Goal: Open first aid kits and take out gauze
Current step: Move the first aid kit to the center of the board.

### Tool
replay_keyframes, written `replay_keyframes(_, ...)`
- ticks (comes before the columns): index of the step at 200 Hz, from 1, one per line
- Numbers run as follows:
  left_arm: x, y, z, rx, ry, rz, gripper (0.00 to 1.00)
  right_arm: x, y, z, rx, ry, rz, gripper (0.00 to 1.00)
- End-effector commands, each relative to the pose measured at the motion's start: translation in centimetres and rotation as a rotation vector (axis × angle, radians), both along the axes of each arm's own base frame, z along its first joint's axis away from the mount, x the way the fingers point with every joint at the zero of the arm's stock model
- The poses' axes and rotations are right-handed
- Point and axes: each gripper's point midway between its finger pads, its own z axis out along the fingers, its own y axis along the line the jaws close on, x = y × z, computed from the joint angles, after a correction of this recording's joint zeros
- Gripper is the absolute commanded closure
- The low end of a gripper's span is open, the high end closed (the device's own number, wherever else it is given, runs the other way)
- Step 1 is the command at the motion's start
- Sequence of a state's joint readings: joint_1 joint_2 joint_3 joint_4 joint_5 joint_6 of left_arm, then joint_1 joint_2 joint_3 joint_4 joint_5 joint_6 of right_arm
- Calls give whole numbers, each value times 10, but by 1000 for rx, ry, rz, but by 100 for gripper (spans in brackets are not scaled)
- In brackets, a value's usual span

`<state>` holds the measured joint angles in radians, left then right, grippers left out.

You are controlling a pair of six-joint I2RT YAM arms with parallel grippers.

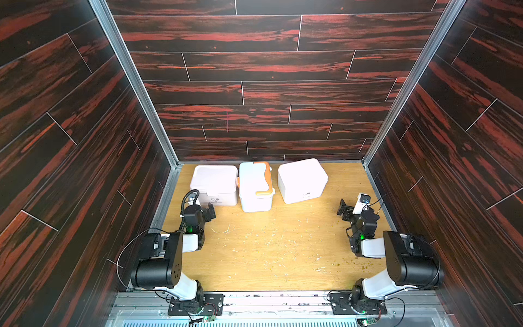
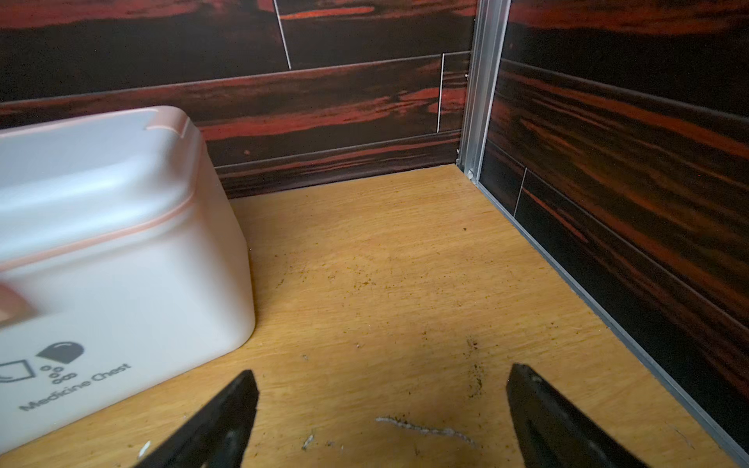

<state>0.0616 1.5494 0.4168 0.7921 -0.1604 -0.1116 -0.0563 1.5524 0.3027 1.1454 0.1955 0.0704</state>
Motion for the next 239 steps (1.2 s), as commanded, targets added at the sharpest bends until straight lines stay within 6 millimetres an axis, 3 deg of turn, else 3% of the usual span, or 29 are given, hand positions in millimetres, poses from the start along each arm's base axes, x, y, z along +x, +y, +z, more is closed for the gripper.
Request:
replay_keyframes(1, 6, -1, 12, 7, -30, -8, 0, -1, 1, -2, 7, -3, -3, 1)
replay_keyframes(182, 6, -1, 13, 11, -30, -9, 0, -1, 1, -1, 4, -7, -4, 1)
replay_keyframes(204, 9, -2, 24, 24, -33, -13, 0, -6, 5, 6, -28, -36, -10, 1)
replay_keyframes(239, -16, -1, 54, 68, -94, 55, 0, -15, 4, 24, -54, -77, -47, 1)
